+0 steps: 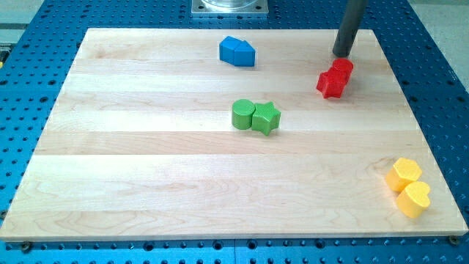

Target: Move your arm to the right of the red circle

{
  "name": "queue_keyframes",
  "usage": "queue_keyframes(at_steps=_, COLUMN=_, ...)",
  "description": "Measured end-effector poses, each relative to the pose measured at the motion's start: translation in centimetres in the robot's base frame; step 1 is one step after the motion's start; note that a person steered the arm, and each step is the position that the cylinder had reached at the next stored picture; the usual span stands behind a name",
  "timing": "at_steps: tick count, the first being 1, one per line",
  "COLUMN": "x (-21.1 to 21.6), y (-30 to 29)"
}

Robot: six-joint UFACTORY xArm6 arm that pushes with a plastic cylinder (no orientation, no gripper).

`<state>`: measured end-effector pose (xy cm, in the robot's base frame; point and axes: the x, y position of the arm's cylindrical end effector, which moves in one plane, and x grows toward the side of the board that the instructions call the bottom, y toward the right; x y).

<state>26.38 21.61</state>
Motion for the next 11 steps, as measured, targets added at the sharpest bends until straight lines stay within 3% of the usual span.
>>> queue_keyframes(at_steps=7, x=1.1, y=0.3)
queue_keyframes(at_steps=9, x=1.1, y=7.2)
queue_keyframes(at_steps=11, x=7.8, y=6.1)
